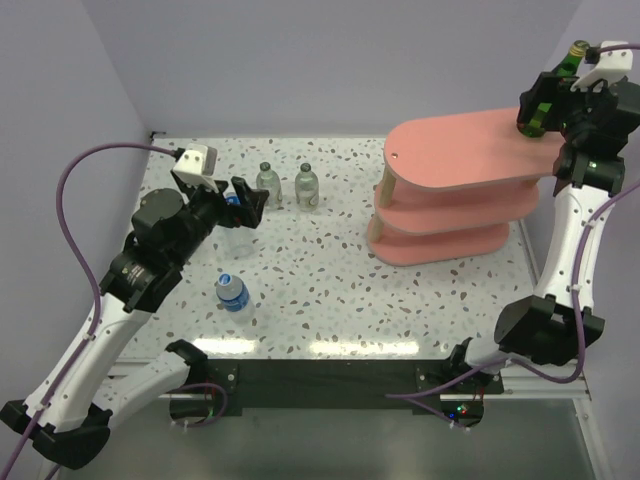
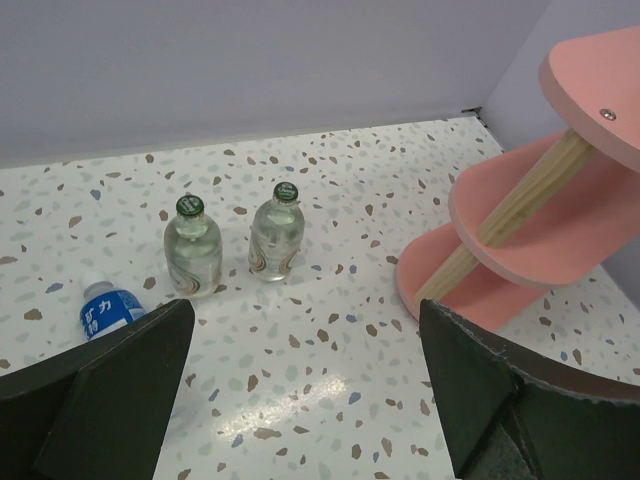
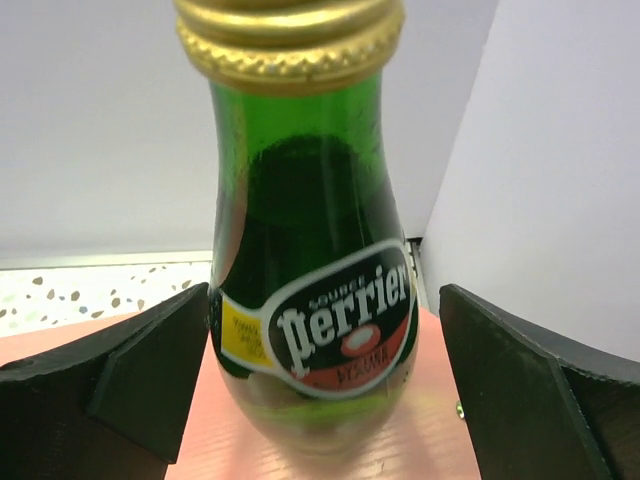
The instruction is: Place and organize the beverage onto the shelf
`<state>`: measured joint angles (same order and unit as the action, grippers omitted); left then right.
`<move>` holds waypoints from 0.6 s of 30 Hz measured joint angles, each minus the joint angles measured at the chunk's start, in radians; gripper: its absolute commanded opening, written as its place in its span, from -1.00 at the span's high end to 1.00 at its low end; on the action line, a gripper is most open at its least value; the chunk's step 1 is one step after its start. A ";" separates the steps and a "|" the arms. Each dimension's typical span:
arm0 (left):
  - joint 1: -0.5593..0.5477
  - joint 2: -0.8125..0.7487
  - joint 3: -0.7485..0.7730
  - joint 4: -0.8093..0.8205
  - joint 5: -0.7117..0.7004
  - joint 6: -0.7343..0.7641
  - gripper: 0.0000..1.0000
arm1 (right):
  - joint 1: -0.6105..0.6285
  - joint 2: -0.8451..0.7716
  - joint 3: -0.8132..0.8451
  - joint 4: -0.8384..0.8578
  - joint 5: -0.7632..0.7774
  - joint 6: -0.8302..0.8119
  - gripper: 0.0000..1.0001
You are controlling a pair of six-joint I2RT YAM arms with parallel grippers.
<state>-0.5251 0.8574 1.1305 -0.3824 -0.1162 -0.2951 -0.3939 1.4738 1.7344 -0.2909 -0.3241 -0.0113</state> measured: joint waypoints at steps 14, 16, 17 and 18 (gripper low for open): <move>0.000 0.008 0.011 0.000 0.017 0.005 -1.00 | 0.000 -0.206 -0.076 -0.060 0.053 -0.015 -0.98; 0.000 0.010 0.016 0.000 0.021 0.009 -1.00 | 0.000 -0.235 -0.090 -0.076 0.061 -0.016 -0.97; 0.000 0.011 0.022 -0.002 0.023 0.011 -1.00 | 0.000 -0.253 -0.102 -0.091 0.066 -0.016 -0.98; 0.000 0.013 0.028 -0.003 0.025 0.017 -1.00 | 0.000 -0.273 -0.114 -0.113 0.069 -0.018 -0.97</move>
<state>-0.5251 0.8703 1.1587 -0.3851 -0.0914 -0.2783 -0.3939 1.2011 1.6199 -0.4038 -0.2550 -0.0296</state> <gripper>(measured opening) 0.997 0.986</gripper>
